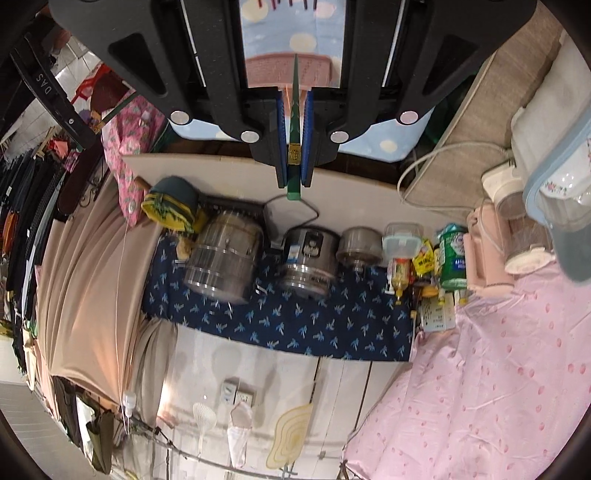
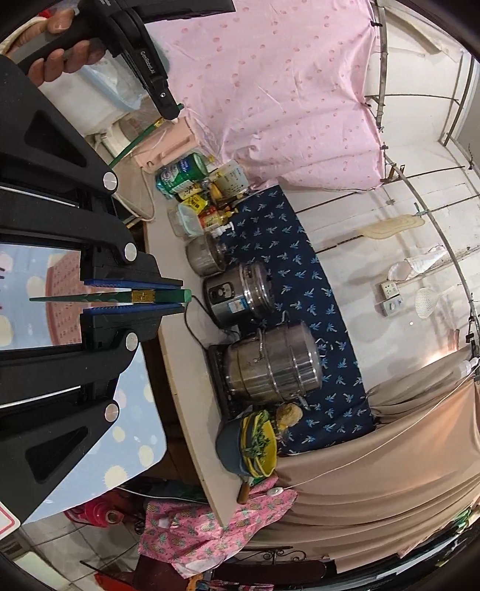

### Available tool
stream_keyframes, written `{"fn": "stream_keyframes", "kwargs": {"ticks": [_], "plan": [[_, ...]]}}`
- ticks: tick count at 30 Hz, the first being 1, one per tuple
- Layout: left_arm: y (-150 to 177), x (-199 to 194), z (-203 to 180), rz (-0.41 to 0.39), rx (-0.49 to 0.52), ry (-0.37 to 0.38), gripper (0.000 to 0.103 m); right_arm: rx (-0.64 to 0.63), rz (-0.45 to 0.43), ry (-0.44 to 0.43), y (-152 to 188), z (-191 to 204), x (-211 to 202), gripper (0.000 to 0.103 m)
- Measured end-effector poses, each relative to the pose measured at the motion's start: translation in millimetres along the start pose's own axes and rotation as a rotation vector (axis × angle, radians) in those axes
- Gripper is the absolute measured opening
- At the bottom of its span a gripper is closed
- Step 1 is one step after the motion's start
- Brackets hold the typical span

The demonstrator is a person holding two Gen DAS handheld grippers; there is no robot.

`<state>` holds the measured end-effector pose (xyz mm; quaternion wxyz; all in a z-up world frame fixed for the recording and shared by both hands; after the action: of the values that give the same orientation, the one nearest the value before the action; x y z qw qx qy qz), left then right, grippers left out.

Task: Organize utensils
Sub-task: 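Lift both green chopsticks and drop them into the pink basket, opening both tools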

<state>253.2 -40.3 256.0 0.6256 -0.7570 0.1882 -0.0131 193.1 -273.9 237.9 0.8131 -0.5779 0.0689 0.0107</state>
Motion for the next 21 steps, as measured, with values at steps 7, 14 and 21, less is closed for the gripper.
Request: {"fn": "stream_keyframes", "kwargs": {"ticks": [7, 14, 21], "plan": [[-26.8, 34.9, 0.8, -0.056, -0.022, -0.014, 0.007, 0.038, -0.037, -0.027, -27.5, 8.5, 46.9, 0.007], [-2.4, 77.3, 8.6, 0.004, -0.015, -0.038, 0.007, 0.052, 0.025, -0.025, -3.6, 3.0, 93.6, 0.007], [31.8, 101.8, 24.2, 0.078, -0.040, -0.052, 0.007, 0.053, 0.106, 0.002, 36.1, -10.9, 119.9, 0.007]]}}
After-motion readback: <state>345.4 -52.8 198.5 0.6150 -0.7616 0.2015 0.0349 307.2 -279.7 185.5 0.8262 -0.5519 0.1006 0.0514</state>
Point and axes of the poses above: each gripper's, at about its wrist camera, not at the fingertips, and x roughly the way its jaws point, z to its left, y to its underside, the point moved 5 cm from there along x, roughly the way its jaws point, and after that the axes turned 8 degrees about -z, right-handed, at the moved point
